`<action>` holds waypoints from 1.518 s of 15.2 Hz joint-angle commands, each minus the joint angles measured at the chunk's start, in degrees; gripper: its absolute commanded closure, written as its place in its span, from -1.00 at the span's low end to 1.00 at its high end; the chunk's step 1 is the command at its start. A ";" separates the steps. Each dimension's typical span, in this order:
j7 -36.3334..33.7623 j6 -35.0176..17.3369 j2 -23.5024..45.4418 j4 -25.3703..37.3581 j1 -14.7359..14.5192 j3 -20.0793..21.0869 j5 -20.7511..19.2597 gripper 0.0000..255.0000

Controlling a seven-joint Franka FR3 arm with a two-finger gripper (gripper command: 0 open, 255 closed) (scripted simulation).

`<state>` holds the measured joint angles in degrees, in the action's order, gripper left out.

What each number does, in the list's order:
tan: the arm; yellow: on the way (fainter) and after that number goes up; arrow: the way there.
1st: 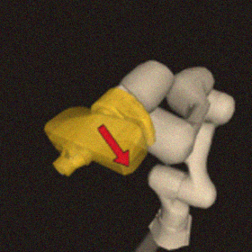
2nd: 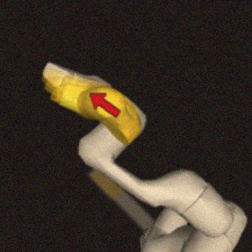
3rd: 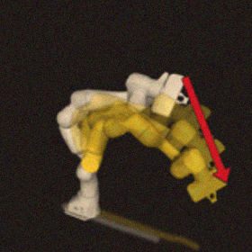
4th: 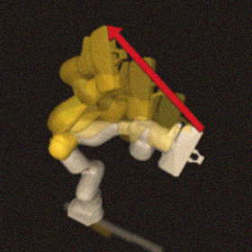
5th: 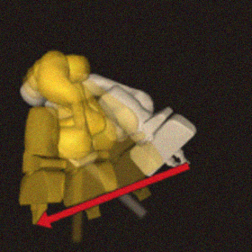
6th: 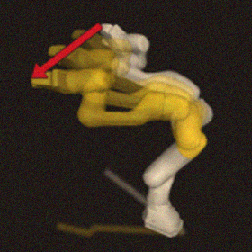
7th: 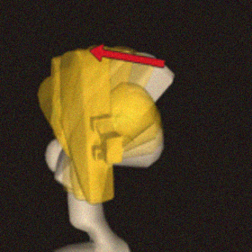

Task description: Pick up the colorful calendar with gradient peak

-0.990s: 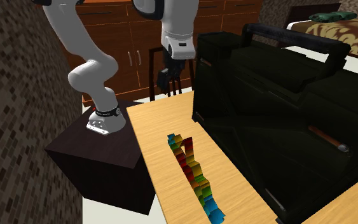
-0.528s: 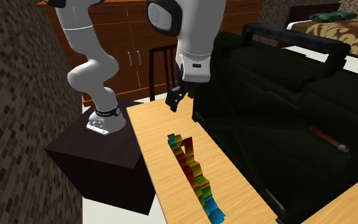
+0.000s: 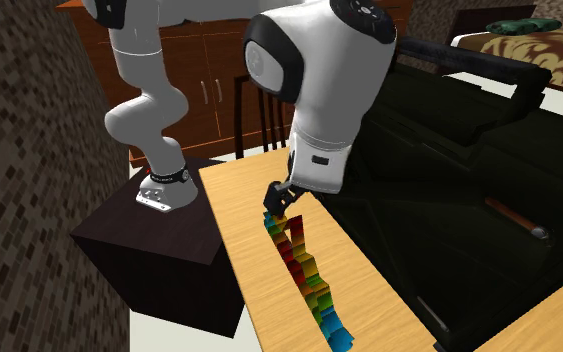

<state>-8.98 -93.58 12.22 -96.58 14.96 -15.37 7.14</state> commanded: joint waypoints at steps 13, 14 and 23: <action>-3.07 -1.17 13.52 10.69 4.57 -2.43 3.45 -1.00; -3.07 -1.18 13.51 10.68 4.57 -2.43 3.45 -1.00; -3.05 -1.19 13.53 10.69 4.59 -2.43 3.45 1.00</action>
<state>-12.04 -94.76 25.72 -85.86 19.55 -17.80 10.62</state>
